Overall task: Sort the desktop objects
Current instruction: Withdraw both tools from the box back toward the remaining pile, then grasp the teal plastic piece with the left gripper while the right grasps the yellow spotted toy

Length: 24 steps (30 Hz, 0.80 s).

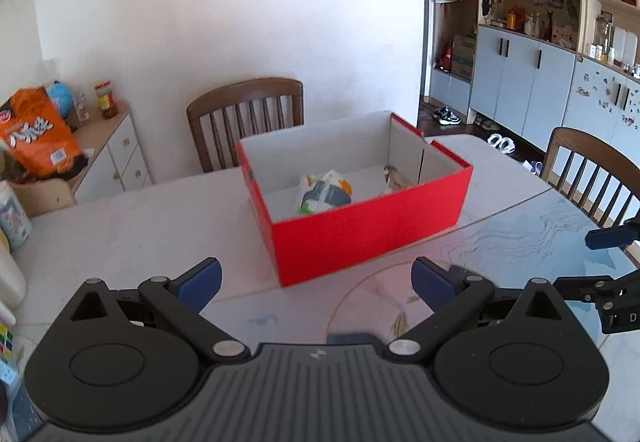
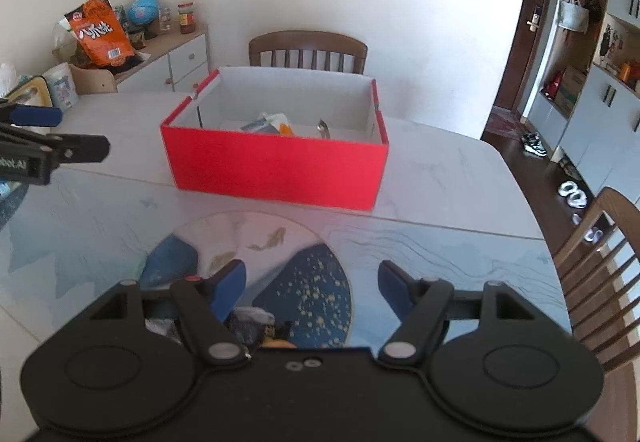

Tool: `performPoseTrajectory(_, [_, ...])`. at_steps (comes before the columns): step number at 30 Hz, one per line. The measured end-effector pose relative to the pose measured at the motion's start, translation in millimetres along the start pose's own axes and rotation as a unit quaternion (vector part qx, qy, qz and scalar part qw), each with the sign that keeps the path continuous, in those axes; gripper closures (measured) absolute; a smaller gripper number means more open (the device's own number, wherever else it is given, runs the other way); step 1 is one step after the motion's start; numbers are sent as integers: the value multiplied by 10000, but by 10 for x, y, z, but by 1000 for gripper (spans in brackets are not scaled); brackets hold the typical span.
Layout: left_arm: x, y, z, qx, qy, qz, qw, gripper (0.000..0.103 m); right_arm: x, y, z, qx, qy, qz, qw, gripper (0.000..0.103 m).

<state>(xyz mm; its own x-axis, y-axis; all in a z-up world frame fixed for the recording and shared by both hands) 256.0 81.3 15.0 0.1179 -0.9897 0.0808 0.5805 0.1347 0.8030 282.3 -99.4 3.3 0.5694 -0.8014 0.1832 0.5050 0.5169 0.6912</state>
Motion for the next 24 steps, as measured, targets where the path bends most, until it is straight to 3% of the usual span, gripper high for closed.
performPoseTrajectory(9, [-115, -402, -53, -81, 244, -32, 9997, 1, -131, -356, -56, -97, 55, -180, 9998, 30])
performPoseTrajectory(24, [-144, -918, -236, -432, 309, -1, 9986, 2, -280, -748, -240, -337, 41, -363, 9988, 31])
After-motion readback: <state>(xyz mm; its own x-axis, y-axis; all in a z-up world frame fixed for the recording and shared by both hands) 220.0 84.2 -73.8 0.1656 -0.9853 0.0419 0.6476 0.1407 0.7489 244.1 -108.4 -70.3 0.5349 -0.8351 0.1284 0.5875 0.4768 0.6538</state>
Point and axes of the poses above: each gripper's, at about its wrist camera, not at the fingertips, and z roughly against the way its jaws point, x to its right, y to its top, the point moved 6 cm from there along -z, roughly the way its jaws point, and after that the axes turned 10 degrees about z, right-handed, at the moved point
